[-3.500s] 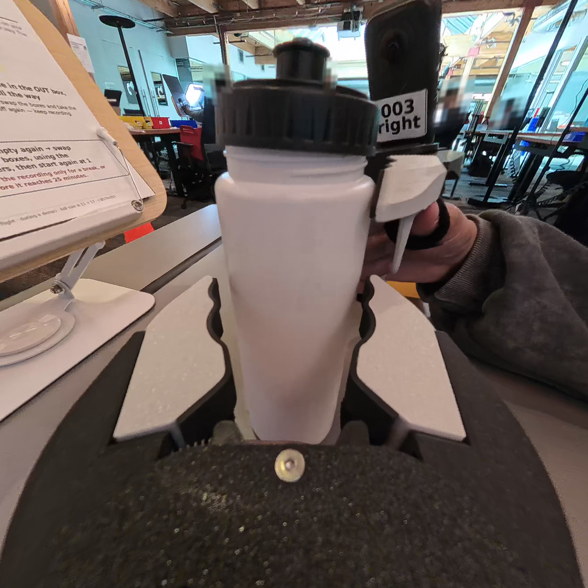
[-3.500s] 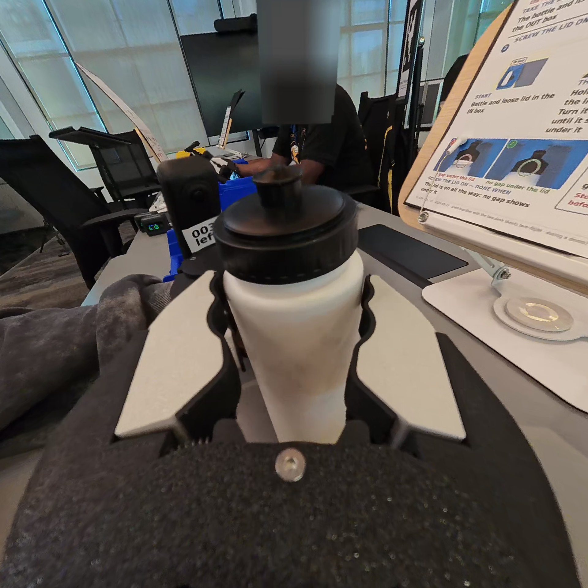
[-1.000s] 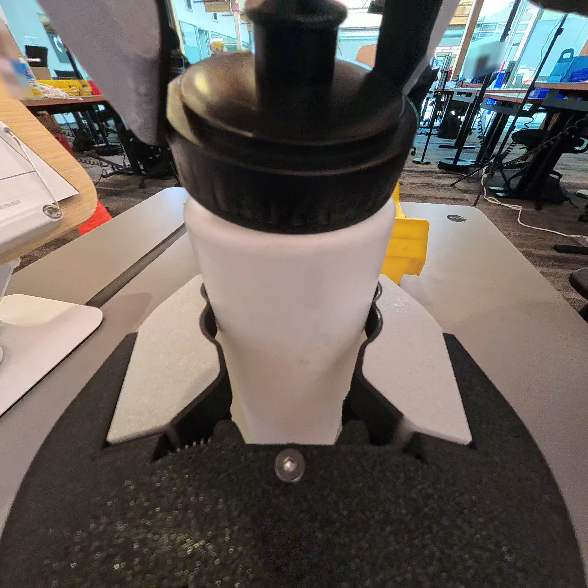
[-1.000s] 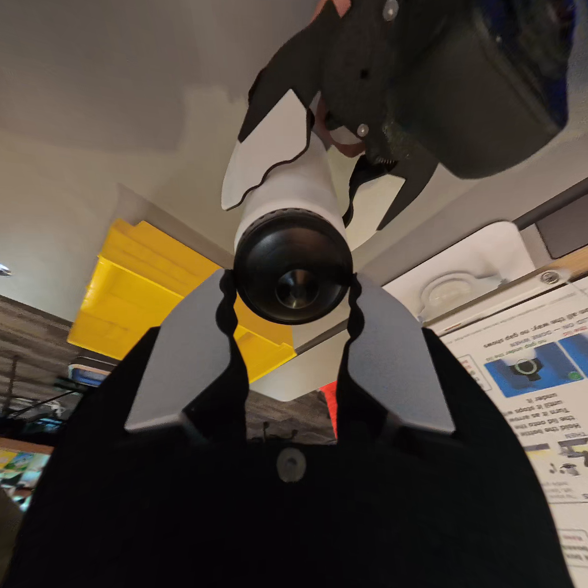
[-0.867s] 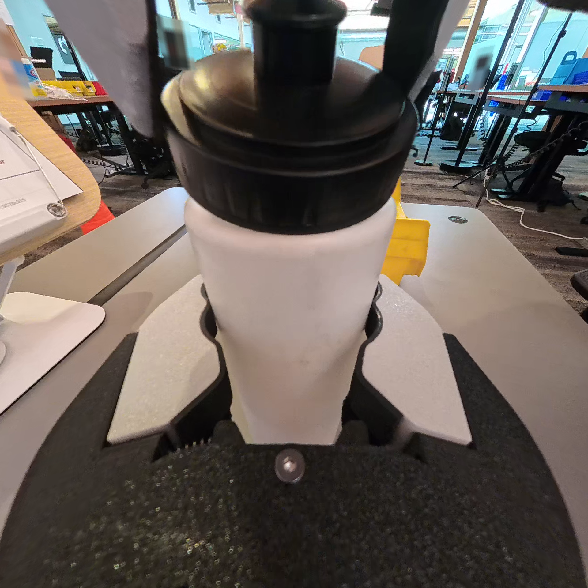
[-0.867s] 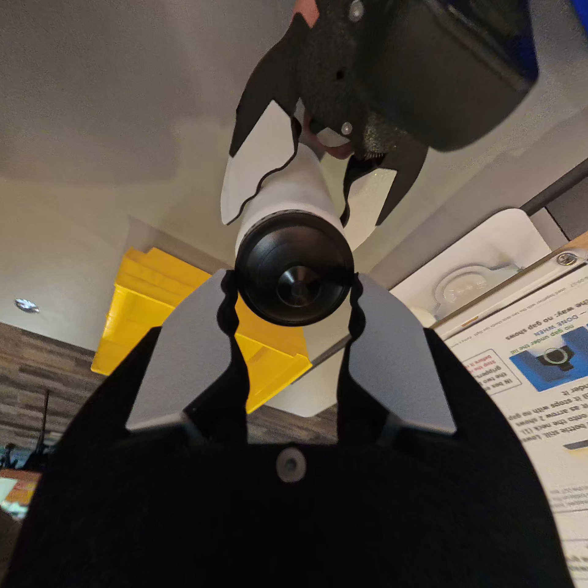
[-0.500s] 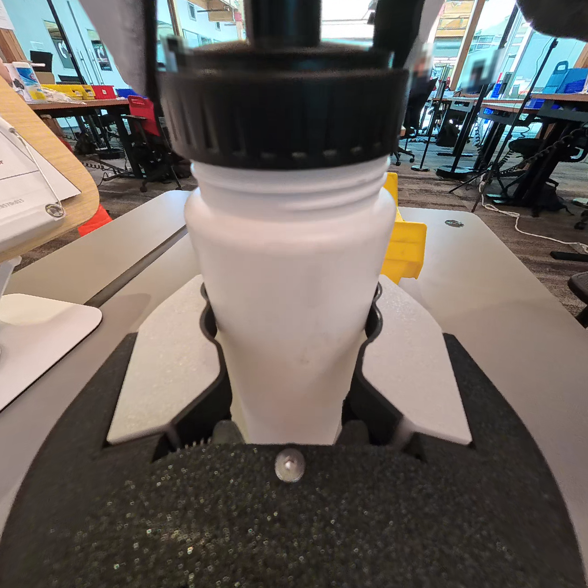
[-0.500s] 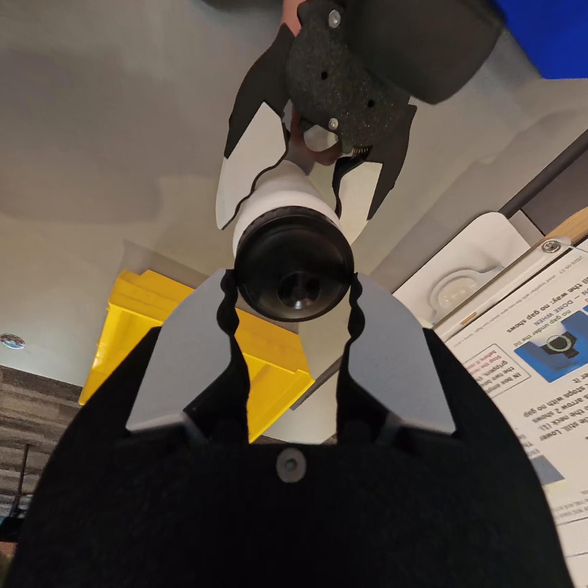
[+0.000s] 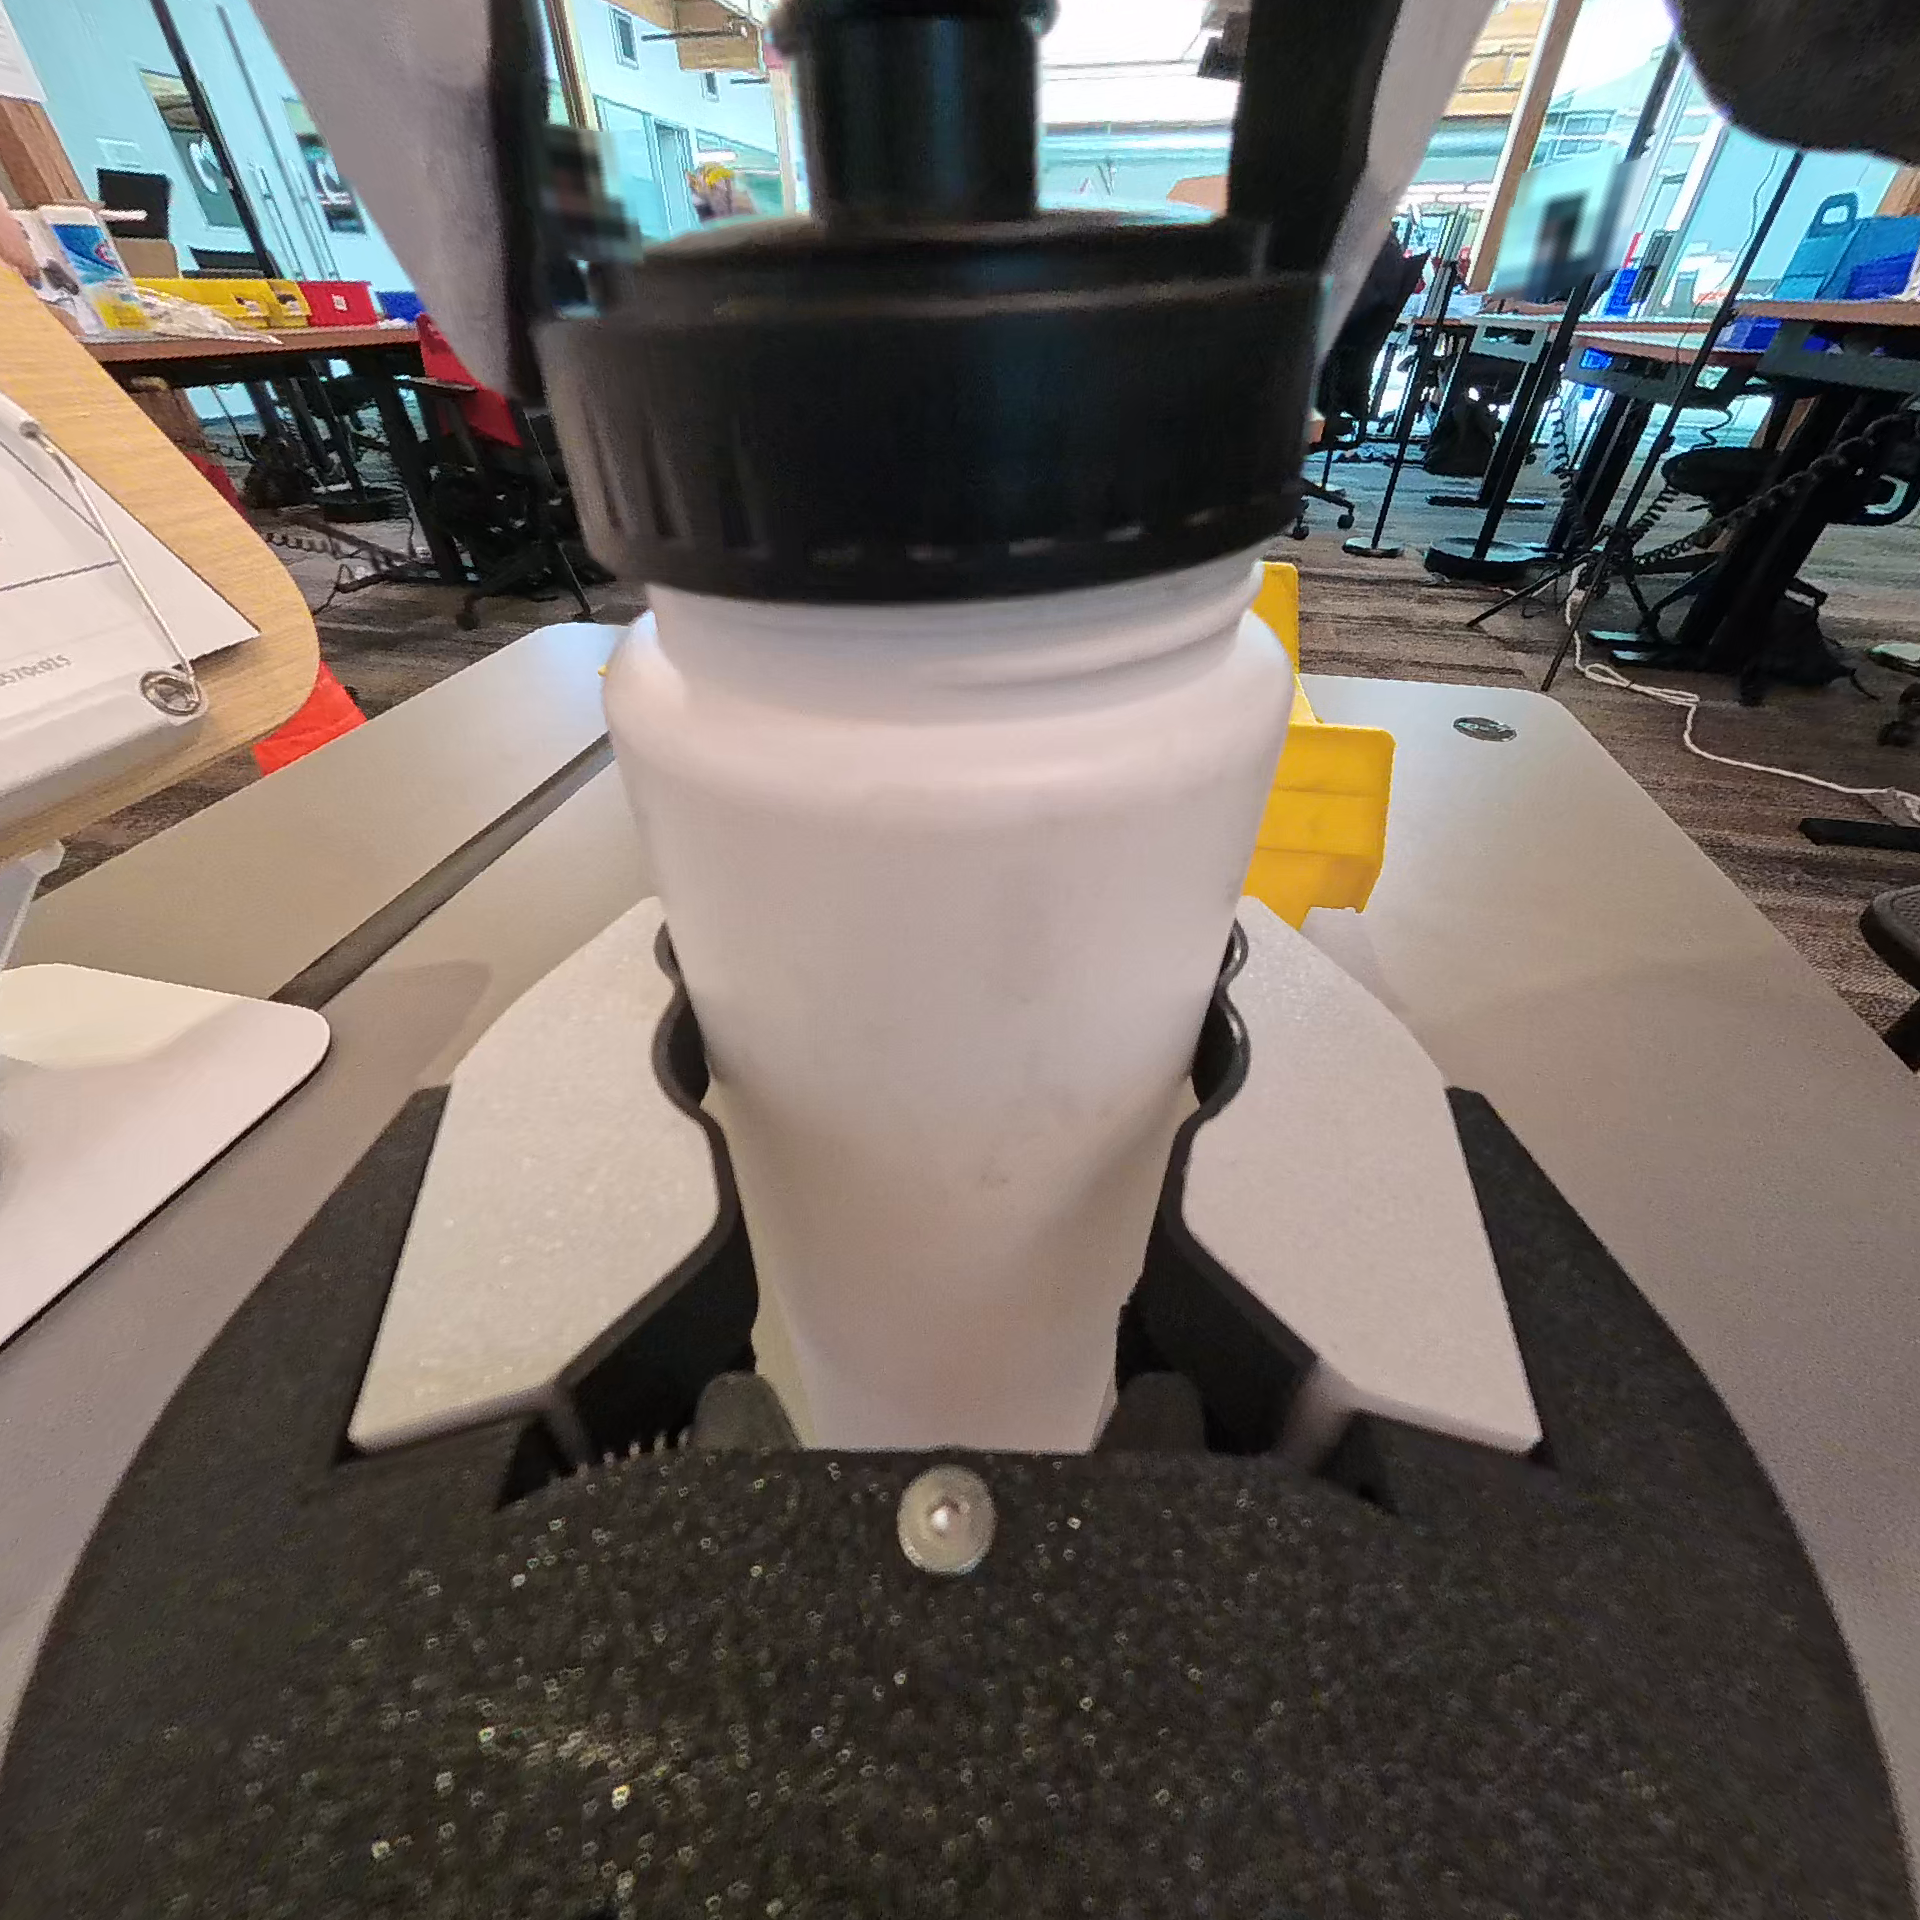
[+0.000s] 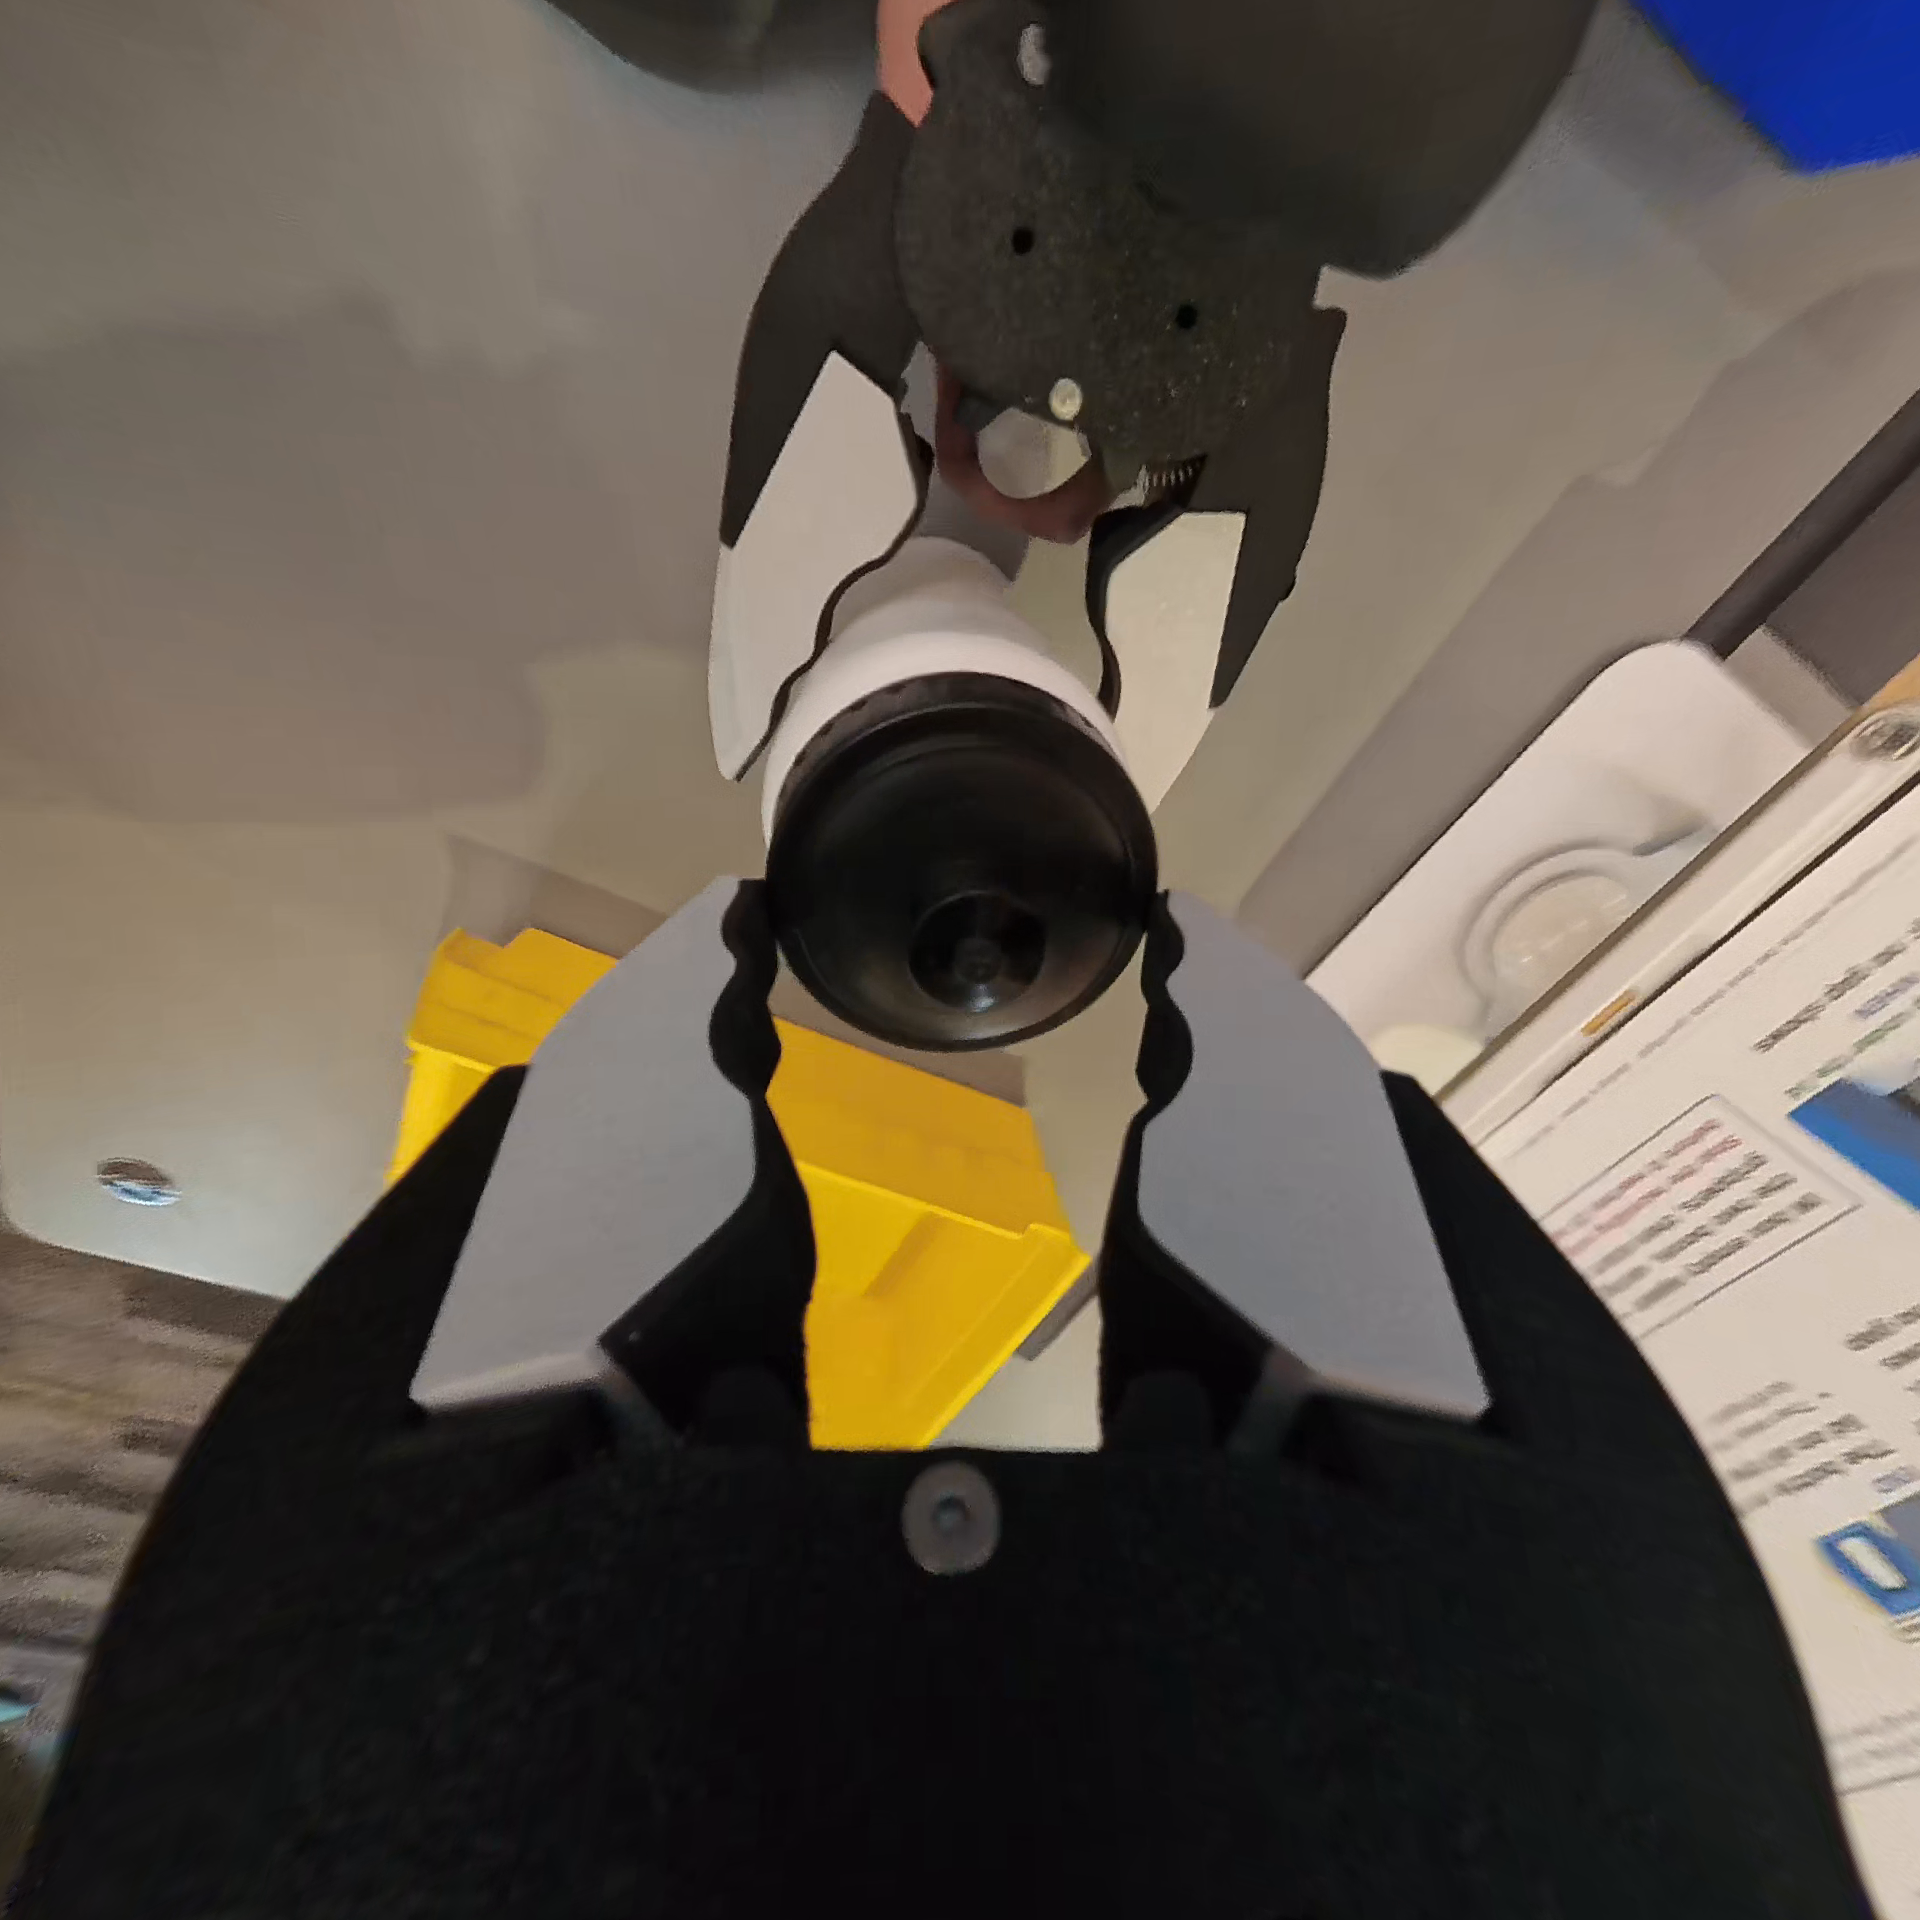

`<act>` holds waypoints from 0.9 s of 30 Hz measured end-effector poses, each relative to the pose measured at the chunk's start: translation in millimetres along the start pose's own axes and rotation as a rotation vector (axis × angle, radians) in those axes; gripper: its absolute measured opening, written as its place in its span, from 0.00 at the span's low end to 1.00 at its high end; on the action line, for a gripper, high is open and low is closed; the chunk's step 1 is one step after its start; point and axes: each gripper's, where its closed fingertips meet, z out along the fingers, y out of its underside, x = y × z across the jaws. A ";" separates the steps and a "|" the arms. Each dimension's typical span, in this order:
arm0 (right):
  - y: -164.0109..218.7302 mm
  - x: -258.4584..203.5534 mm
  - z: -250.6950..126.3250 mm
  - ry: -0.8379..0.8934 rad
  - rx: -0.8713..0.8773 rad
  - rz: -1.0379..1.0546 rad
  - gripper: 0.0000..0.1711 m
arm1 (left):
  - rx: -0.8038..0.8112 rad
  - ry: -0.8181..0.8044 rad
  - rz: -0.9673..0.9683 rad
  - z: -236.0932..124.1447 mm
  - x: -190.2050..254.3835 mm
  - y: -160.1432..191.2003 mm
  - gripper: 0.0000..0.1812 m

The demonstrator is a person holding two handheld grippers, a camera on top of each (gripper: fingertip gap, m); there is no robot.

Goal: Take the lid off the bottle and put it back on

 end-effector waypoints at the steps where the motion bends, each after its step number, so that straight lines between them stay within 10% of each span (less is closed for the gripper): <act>1: 0.1 -1.0 0.7 -0.020 -0.010 0.044 0.40 | -0.002 -0.001 0.000 0.2 0.0 0.1 0.51; 18: -5.9 -5.7 3.5 0.021 -0.162 0.956 0.40 | -0.010 -0.013 -0.004 -3.0 -1.1 1.0 0.51; 23: -5.7 -6.2 -0.8 0.058 -0.119 0.580 0.66 | -0.014 -0.013 -0.005 -3.5 -1.4 1.1 0.51; 27: 0.5 1.4 -14.2 0.235 -0.074 0.038 0.54 | -0.007 -0.010 -0.008 -2.8 -1.1 0.8 0.51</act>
